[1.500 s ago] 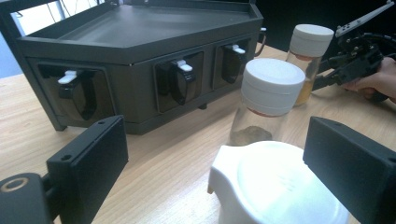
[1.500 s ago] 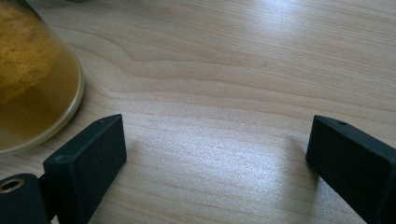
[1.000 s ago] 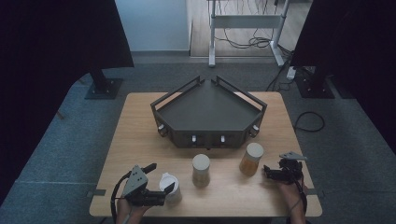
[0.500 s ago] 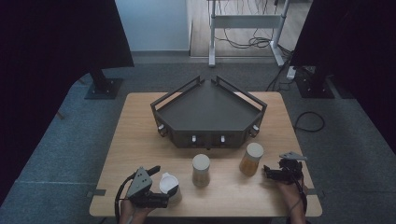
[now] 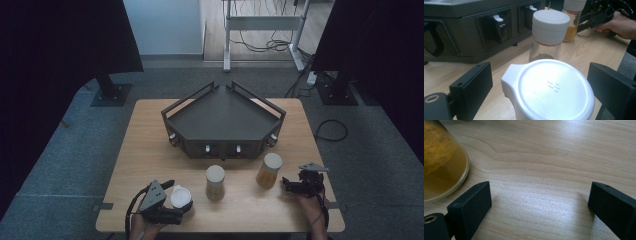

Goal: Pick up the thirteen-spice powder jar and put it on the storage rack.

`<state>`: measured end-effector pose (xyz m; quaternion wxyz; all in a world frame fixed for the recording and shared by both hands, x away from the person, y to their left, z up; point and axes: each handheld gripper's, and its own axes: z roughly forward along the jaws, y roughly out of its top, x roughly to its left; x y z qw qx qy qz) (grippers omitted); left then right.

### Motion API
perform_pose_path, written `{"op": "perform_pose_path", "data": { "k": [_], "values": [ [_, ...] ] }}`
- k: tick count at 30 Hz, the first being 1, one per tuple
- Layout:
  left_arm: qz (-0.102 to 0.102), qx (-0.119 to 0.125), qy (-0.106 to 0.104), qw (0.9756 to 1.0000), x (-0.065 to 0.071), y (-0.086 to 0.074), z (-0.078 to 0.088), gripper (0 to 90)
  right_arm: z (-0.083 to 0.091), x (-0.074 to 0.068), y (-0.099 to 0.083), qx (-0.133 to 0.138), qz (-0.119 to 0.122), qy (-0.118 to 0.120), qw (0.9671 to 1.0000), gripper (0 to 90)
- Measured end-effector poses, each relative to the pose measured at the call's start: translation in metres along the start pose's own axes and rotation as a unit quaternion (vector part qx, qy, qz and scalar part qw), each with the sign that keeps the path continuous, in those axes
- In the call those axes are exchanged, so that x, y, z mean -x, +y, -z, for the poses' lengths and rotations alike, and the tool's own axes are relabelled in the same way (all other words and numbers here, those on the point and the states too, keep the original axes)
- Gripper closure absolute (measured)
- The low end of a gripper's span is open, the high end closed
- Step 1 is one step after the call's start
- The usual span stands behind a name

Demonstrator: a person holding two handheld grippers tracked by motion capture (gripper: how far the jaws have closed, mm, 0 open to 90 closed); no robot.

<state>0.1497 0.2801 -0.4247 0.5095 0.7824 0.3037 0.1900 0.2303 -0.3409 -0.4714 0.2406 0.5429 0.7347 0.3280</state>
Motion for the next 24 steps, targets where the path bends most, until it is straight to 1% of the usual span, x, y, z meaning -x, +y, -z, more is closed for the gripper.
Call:
{"op": "perform_pose_path", "data": {
  "k": [10,24],
  "values": [
    [-0.005,-0.012,-0.013,0.9998,-0.003,-0.001,-0.006,6.7,0.000,0.000,0.000,0.000,0.000,0.001,1.0000,4.3],
    [-0.011,-0.029,-0.022,0.9993,-0.006,-0.003,-0.015,7.0,0.000,0.000,0.000,0.000,0.001,0.001,1.0000,4.3]
  ]
}}
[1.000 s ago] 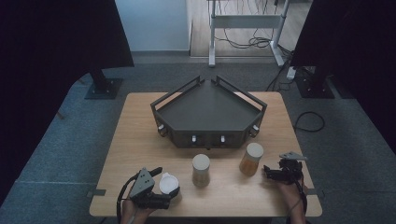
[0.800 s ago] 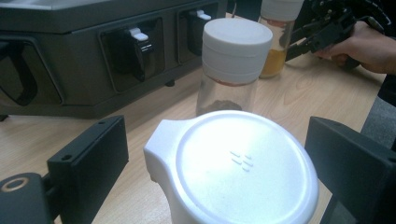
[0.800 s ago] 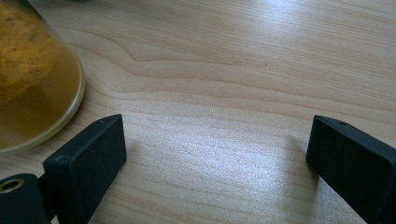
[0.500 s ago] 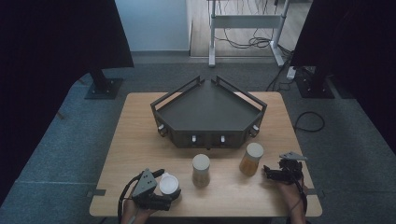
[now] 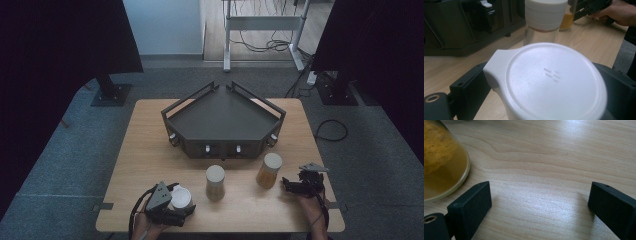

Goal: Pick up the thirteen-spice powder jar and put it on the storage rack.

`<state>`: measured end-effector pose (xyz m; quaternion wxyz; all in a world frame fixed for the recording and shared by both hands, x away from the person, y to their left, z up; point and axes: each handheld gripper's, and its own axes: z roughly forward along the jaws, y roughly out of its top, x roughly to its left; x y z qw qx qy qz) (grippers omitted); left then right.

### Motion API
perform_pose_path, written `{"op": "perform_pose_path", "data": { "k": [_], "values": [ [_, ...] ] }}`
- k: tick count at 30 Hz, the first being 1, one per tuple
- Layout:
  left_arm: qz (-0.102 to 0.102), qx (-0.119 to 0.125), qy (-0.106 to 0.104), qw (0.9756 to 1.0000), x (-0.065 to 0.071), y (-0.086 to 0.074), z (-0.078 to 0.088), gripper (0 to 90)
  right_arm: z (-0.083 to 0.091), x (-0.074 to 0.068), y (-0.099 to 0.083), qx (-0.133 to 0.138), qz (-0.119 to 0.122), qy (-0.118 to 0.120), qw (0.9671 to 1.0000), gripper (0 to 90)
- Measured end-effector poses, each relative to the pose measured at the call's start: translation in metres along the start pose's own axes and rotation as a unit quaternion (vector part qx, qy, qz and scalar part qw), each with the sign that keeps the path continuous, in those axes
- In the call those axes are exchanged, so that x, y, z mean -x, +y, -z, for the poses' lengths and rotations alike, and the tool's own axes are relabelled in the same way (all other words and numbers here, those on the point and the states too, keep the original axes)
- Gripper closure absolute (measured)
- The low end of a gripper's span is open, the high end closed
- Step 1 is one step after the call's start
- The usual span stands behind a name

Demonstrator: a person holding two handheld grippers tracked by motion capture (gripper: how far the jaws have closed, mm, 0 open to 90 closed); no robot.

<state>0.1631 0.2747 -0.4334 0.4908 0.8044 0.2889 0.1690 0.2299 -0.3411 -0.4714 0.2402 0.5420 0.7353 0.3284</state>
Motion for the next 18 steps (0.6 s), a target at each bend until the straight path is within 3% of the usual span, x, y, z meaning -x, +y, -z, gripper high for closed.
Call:
{"op": "perform_pose_path", "data": {
  "k": [6,12,18],
  "values": [
    [-0.007,-0.005,-0.003,1.0000,-0.0021,-0.0019,-0.0049,8.8,0.0001,0.0000,0.0000,0.000,0.000,0.000,1.0000,4.3],
    [-0.010,-0.004,-0.003,0.9999,-0.0024,-0.0033,-0.0053,18.1,0.0001,0.0001,-0.0001,0.000,0.000,0.001,1.0000,4.3],
    [-0.008,-0.004,0.000,1.0000,-0.0015,-0.0034,-0.0050,18.9,0.0002,0.0001,-0.0001,0.000,0.000,0.001,1.0000,4.3]
  ]
}}
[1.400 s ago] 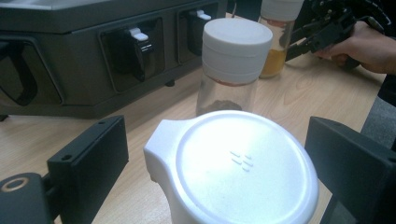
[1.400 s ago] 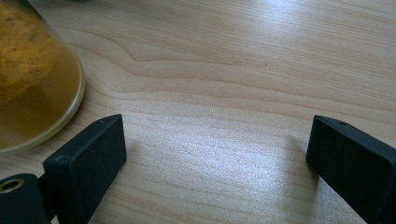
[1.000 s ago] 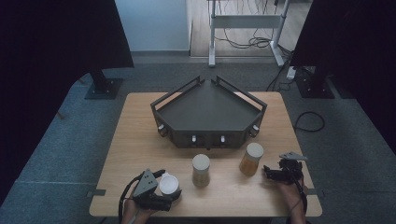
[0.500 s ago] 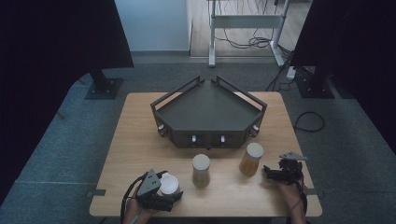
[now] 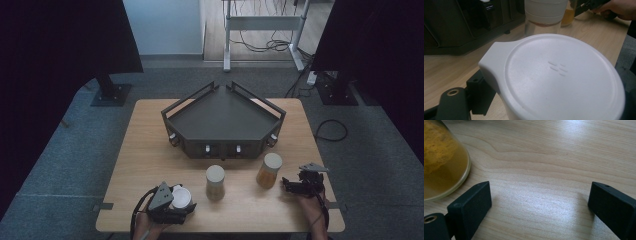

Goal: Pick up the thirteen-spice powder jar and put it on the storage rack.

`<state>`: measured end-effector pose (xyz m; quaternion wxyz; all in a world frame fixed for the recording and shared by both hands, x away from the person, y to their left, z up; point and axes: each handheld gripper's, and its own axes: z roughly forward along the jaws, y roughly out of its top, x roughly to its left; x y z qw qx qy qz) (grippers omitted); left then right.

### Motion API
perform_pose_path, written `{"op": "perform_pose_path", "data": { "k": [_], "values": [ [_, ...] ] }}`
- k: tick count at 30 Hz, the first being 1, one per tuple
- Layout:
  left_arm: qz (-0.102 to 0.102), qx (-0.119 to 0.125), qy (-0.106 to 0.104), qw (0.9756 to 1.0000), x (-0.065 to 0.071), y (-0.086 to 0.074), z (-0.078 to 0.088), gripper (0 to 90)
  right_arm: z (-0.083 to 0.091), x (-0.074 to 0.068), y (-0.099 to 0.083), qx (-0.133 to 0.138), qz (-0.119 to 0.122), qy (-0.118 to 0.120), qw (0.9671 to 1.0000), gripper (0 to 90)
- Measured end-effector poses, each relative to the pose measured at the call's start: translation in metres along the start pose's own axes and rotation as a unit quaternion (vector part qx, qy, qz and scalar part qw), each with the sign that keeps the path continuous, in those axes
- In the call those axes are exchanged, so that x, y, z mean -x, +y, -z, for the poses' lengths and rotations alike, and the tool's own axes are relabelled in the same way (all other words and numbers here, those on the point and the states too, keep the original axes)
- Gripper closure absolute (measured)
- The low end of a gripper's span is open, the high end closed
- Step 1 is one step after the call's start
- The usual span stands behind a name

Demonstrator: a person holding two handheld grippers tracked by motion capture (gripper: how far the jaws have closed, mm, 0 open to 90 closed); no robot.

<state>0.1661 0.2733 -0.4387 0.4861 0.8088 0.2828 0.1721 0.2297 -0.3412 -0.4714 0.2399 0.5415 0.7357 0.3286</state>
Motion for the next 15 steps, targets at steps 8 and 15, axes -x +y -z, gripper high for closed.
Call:
{"op": "perform_pose_path", "data": {
  "k": [8,15],
  "values": [
    [0.012,0.006,0.002,0.9999,-0.0012,-0.0021,-0.0011,19.5,0.0000,0.0000,0.0000,0.000,0.000,0.000,1.0000,4.3],
    [0.006,0.007,0.013,0.9999,0.0031,-0.0016,-0.0019,19.5,0.0000,0.0001,0.0000,0.000,0.000,0.000,1.0000,4.3]
  ]
}}
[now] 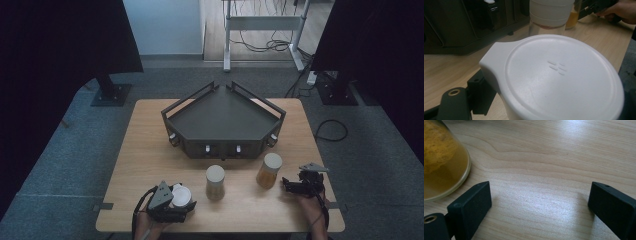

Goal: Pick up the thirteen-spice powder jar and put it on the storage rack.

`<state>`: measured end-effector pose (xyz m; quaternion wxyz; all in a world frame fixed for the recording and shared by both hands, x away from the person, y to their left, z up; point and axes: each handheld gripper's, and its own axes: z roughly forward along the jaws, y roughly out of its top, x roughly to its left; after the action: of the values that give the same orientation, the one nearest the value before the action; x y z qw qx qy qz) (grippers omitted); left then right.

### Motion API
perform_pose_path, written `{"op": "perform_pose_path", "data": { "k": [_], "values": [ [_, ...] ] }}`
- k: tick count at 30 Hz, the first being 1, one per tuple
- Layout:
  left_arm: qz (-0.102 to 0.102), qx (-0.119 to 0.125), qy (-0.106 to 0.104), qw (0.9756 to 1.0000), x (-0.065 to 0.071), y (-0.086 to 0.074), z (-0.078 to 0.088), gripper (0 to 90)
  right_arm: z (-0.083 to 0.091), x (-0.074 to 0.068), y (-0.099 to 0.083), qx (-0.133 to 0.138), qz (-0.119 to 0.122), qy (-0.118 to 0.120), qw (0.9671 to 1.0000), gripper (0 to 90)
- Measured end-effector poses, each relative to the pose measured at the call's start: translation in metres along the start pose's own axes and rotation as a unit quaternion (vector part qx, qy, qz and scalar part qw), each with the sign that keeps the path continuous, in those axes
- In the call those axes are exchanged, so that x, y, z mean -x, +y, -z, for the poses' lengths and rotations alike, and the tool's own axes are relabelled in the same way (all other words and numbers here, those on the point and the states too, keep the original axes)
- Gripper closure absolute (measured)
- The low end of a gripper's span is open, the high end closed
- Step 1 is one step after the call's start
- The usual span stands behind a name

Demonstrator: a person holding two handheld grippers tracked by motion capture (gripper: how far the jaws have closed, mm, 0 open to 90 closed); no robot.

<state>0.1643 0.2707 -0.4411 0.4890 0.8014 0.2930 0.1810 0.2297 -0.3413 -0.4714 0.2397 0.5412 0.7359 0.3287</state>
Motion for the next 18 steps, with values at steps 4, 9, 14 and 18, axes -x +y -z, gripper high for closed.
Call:
{"op": "perform_pose_path", "data": {
  "k": [4,9,14,18],
  "values": [
    [-0.004,-0.001,0.004,1.0000,0.0023,0.0009,-0.0006,19.6,0.0000,0.0000,0.0000,0.000,0.000,0.000,1.0000,4.3],
    [-0.007,-0.001,0.006,1.0000,0.0044,0.0019,-0.0011,19.6,0.0000,0.0000,0.0000,0.000,0.000,0.000,1.0000,4.3],
    [-0.006,0.008,0.010,0.9999,0.0047,0.0021,0.0014,19.6,0.0000,-0.0001,0.0000,0.000,0.000,0.000,1.0000,4.3],
    [-0.003,0.014,0.015,0.9998,0.0047,0.0028,0.0037,19.6,0.0000,-0.0001,0.0000,0.000,0.000,0.000,1.0000,4.3]
  ]
}}
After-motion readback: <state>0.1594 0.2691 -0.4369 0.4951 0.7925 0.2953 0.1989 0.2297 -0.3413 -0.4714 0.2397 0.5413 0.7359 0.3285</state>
